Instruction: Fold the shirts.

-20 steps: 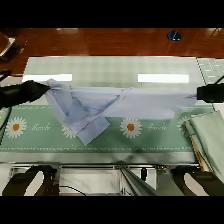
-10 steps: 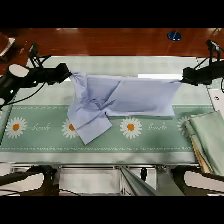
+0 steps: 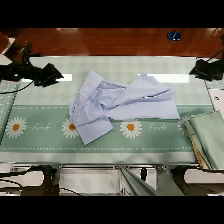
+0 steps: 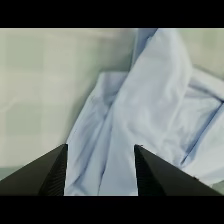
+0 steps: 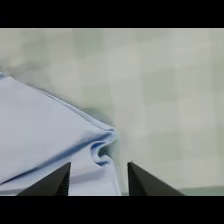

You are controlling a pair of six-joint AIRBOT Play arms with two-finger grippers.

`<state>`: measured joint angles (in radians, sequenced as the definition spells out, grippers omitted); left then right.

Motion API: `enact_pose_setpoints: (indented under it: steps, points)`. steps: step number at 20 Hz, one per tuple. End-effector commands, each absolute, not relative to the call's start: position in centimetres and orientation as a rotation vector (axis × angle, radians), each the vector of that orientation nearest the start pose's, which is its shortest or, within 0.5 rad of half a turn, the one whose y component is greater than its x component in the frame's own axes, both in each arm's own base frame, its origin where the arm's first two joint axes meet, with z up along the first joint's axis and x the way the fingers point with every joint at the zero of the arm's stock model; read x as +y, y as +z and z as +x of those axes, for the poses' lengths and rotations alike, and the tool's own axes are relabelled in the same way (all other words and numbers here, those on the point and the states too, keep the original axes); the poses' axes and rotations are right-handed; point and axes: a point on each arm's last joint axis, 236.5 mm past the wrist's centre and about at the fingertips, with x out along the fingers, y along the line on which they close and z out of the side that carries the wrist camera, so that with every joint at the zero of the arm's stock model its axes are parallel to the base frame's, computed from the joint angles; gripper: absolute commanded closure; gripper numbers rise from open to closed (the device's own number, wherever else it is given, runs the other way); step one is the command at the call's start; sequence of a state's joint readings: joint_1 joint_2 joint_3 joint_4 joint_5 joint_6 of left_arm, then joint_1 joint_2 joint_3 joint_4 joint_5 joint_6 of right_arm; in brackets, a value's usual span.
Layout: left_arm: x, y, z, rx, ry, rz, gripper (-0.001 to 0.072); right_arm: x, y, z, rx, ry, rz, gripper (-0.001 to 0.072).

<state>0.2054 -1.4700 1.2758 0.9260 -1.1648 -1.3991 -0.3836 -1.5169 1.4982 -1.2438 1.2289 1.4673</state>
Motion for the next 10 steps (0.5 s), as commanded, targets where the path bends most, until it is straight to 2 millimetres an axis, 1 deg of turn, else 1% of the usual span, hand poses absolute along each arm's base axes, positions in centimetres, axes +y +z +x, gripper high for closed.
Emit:
enact_pose_setpoints:
  steps: [1, 3, 4, 5, 7, 8, 10]
  points:
    - [-0.9, -0.7, 35.3, 1.402, -0.186, -0.574, 0.0201, -13.5, 0.9, 38.5, 1.265, -0.170, 0.533, 0.0299]
    - [-2.2, -3.4, 30.9, 1.479, -0.171, -0.617, 0.0201, -11.9, -2.8, 34.1, 1.349, -0.182, 0.586, 0.0299]
    - [-3.3, -4.5, 28.8, 1.528, -0.184, -0.640, 0.0201, -10.8, -4.5, 32.2, 1.386, -0.177, 0.598, 0.0299]
    - [-5.0, -5.1, 26.7, 1.573, -0.245, -0.661, 0.0201, -9.7, -5.7, 30.8, 1.413, -0.164, 0.607, 0.0299]
    - [-8.4, -5.5, 23.8, 1.631, -0.363, -0.726, 0.0201, -7.7, -7.2, 29.1, 1.437, -0.133, 0.657, 0.0299]
    - [-9.7, -5.8, 22.4, 1.666, -0.411, -0.735, 0.0201, -7.2, -7.6, 28.7, 1.445, -0.127, 0.671, 0.0299]
    - [-11.3, -6.9, 20.3, 1.729, -0.438, -0.713, 0.0201, -6.5, -7.8, 28.7, 1.441, -0.111, 0.704, 0.0299]
